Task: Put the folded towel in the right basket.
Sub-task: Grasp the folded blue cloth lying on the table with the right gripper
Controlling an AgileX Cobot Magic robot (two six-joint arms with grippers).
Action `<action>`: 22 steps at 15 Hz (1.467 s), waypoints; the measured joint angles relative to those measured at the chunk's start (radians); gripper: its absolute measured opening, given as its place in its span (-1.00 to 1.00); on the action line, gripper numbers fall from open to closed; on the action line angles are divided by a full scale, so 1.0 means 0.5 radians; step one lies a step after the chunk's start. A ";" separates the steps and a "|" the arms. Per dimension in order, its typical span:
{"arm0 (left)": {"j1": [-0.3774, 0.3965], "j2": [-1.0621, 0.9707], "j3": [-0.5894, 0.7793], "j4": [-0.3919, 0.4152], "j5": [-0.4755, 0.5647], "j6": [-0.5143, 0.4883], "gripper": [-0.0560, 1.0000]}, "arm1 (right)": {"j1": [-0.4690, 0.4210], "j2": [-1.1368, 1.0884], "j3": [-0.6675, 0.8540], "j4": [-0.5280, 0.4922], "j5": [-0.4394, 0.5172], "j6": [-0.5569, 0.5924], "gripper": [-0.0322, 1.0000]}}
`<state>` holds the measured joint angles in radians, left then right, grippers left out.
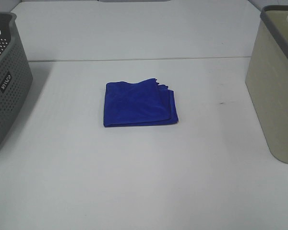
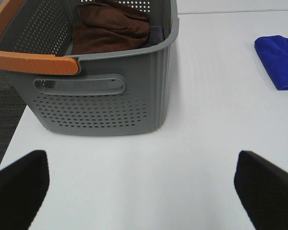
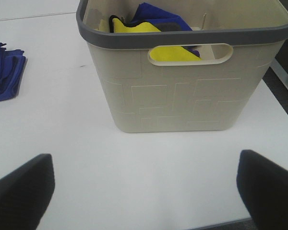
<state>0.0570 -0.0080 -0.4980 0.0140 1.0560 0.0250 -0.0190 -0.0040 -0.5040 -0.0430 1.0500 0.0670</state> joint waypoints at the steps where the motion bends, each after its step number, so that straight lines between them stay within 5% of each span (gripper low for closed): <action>1: 0.000 0.000 0.000 0.000 0.000 0.000 0.95 | 0.000 0.000 0.000 0.000 0.000 0.000 0.97; 22: 0.000 0.000 0.000 0.000 0.000 0.000 0.95 | 0.000 0.000 0.000 0.000 0.000 0.000 0.97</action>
<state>0.0570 -0.0080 -0.4980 0.0140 1.0560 0.0250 -0.0190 -0.0040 -0.5040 -0.0430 1.0500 0.0670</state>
